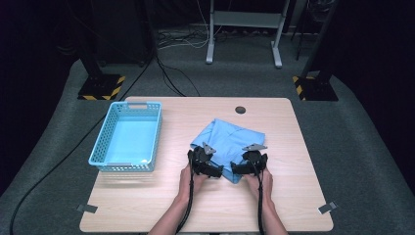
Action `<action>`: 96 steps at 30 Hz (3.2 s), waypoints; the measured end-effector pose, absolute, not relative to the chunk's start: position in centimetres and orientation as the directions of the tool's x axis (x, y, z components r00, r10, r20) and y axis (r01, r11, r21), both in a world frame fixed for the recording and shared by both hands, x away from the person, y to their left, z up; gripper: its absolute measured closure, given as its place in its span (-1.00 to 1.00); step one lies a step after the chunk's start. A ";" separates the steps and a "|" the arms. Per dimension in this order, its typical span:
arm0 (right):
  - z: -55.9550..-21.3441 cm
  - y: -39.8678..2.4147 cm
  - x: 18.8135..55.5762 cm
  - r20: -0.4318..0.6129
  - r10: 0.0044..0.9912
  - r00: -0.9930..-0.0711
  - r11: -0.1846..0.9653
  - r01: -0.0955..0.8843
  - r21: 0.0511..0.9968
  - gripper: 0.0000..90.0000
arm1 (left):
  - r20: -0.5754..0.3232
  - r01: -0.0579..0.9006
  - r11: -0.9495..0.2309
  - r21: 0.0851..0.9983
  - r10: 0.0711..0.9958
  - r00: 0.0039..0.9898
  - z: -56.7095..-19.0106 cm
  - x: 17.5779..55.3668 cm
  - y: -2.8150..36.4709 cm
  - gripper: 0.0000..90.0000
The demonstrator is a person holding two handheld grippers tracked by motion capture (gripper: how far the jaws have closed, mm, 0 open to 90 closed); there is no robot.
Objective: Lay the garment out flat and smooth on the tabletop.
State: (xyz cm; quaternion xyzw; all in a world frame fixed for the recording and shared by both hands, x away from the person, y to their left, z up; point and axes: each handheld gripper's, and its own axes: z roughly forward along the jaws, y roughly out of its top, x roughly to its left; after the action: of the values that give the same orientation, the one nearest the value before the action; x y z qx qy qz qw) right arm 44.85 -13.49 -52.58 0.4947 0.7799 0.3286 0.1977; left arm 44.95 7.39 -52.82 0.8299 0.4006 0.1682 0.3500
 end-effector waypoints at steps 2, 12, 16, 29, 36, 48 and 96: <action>-52.6 -13.5 44.5 0.016 0.901 -0.434 0.297 0.642 0.707 -0.93 | 0.000 0.546 -0.437 0.715 0.781 0.625 -52.8 44.6 7.4 -0.99; -52.7 -13.5 42.1 0.015 0.897 -0.441 0.299 0.633 0.714 -0.92 | 0.001 0.544 -0.439 0.715 0.779 0.627 -52.9 42.6 7.5 -0.99; -52.7 -13.5 41.2 0.016 0.895 -0.446 0.302 0.632 0.714 -0.92 | -0.001 0.546 -0.435 0.716 0.782 0.624 -52.9 41.8 7.5 -0.99; -52.8 -13.2 37.4 0.015 0.891 -0.455 0.308 0.627 0.716 -0.92 | -0.001 0.545 -0.439 0.714 0.778 0.628 -52.9 38.6 7.9 -0.99; -52.8 -12.8 35.5 0.012 0.888 -0.459 0.313 0.624 0.716 -0.92 | 0.000 0.541 -0.443 0.715 0.774 0.633 -53.0 36.5 8.5 -0.99; -52.9 -12.0 33.1 -0.015 0.878 -0.478 0.338 0.599 0.726 -0.92 | -0.002 0.545 -0.440 0.714 0.777 0.630 -53.0 34.4 9.3 -0.99; -51.0 -12.0 36.0 0.077 0.764 -0.641 0.367 0.529 0.765 0.96 | -0.002 0.547 -0.437 0.714 0.780 0.625 -53.0 34.2 9.1 -0.99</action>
State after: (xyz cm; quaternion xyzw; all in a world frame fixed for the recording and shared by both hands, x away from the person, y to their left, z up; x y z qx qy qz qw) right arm 35.98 -12.02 -50.95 0.3974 0.8135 0.3982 0.1474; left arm 34.20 9.11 -52.99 0.8310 0.3994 0.1666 0.3495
